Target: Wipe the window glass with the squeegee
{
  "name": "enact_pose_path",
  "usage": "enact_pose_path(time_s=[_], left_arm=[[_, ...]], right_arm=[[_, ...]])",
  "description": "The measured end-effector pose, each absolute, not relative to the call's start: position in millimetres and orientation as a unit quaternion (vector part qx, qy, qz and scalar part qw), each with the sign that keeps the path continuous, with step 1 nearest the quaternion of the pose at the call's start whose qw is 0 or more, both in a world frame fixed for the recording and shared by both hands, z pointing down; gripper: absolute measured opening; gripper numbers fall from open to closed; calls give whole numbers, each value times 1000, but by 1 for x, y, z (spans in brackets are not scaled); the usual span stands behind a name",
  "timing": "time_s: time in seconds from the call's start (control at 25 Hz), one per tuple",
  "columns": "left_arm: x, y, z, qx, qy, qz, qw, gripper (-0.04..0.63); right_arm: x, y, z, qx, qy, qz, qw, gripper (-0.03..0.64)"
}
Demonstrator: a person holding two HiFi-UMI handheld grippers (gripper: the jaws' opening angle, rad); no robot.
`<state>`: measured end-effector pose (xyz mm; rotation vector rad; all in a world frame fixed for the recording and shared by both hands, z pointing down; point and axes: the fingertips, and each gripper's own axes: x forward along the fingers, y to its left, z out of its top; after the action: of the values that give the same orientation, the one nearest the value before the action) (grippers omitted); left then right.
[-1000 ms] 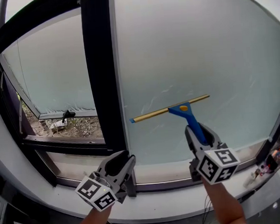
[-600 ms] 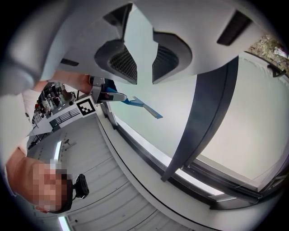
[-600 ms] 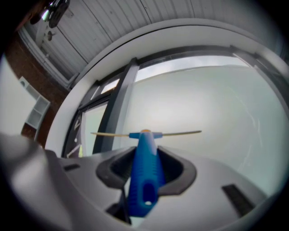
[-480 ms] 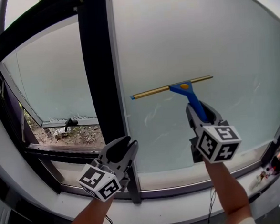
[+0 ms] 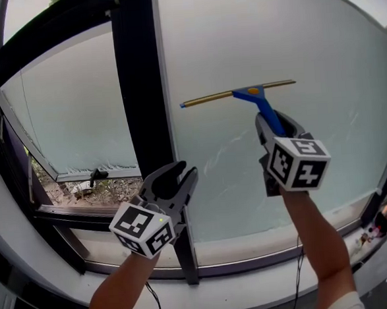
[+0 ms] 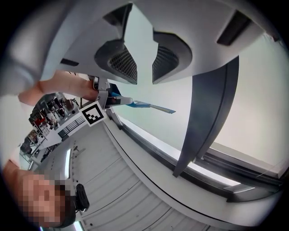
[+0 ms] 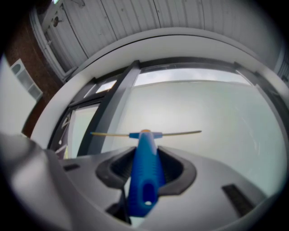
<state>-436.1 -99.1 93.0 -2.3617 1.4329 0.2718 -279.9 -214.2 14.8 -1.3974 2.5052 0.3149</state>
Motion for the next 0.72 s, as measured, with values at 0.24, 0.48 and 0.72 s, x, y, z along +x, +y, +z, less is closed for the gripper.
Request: enact_pose_path(time_s=[0.24, 0.48, 0.72], left_arm=[[-440, -114, 66, -829, 512, 93, 203, 128], [-445, -125, 46, -824, 514, 84, 222, 129], [-441, -133, 10, -815, 514, 78, 257, 129]], right_arm=[[-288, -233, -28, -496, 849, 122, 136, 155], [-300, -240, -73, -504, 839, 143, 148, 155], [-316, -251, -127, -513, 828, 159, 164, 155]])
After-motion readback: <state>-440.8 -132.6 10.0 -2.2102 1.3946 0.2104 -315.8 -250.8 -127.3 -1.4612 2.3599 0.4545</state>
